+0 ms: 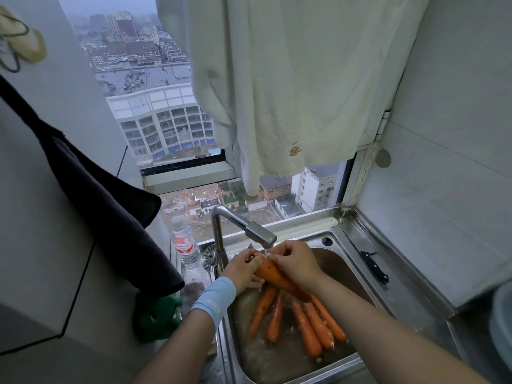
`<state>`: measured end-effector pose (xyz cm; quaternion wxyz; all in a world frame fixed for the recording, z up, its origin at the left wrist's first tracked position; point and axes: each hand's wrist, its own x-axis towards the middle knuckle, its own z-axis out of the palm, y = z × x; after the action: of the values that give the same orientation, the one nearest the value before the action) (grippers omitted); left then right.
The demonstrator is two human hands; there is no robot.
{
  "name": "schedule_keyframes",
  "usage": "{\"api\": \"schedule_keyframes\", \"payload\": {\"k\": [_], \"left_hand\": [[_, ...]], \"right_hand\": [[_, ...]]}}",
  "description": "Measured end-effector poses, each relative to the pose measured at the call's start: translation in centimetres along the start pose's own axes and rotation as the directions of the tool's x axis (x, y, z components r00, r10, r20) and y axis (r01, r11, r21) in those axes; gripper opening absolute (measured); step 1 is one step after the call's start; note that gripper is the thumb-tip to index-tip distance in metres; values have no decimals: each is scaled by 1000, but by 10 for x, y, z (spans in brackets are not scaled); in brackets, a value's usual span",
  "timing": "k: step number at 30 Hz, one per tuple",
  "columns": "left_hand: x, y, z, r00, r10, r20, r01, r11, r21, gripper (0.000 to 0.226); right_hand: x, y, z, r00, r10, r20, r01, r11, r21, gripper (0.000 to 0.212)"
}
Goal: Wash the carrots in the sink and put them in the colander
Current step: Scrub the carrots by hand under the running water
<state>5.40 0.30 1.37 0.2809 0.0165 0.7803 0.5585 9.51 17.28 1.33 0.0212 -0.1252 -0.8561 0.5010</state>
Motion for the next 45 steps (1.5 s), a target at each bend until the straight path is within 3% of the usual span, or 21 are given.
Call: {"api": "schedule_keyframes", "payload": {"k": [2, 4, 7, 12, 19, 24, 31, 36, 37, 41, 45], "left_hand": [[-1, 0, 0, 1000, 8, -6, -9, 1000, -21, 23], [-2, 1, -1, 1000, 17, -11, -17, 999, -33, 20], [-4, 2, -1, 1000, -1, -28, -2, 994, -106, 23], [-9, 2, -6, 1000, -7, -22, 3, 988, -156, 25], [-11, 0, -6, 999, 5, -47, -13, 982, -187, 22], [-14, 4, -7, 999, 6, -50, -14, 987, -163, 24], [-14, 5, -3, 1000, -1, 15, 1, 999, -48, 23], [-14, 4, -7, 998, -56, -17, 55, 995, -84, 31], [-15, 5, -8, 998, -68, -16, 65, 991, -114, 32], [-19, 6, -8, 996, -90, -19, 85, 977, -195, 33], [-17, 8, -10, 994, -106, 9, 106, 984, -146, 38]], "right_hand": [[-5, 3, 1, 983, 72, 170, -99, 983, 156, 22], [-8, 5, 3, 952, 68, 298, -129, 973, 191, 37], [-12, -1, 1, 954, -13, 300, -32, 989, 143, 34], [-17, -6, -2, 940, -20, 341, -39, 985, 165, 35], [-21, -11, 0, 951, -36, 307, -25, 981, 192, 26], [-17, -13, -4, 952, 10, 307, -49, 991, 122, 38], [-4, -8, 6, 997, 81, 16, -82, 992, 100, 30], [-9, -4, 12, 990, 122, -68, -109, 980, 168, 2], [-10, -4, 13, 987, 158, -37, -147, 967, 210, 7], [-12, 1, 13, 903, 175, 392, -282, 930, 234, 38], [-15, 3, 12, 909, 82, 408, -152, 978, 142, 30]]}}
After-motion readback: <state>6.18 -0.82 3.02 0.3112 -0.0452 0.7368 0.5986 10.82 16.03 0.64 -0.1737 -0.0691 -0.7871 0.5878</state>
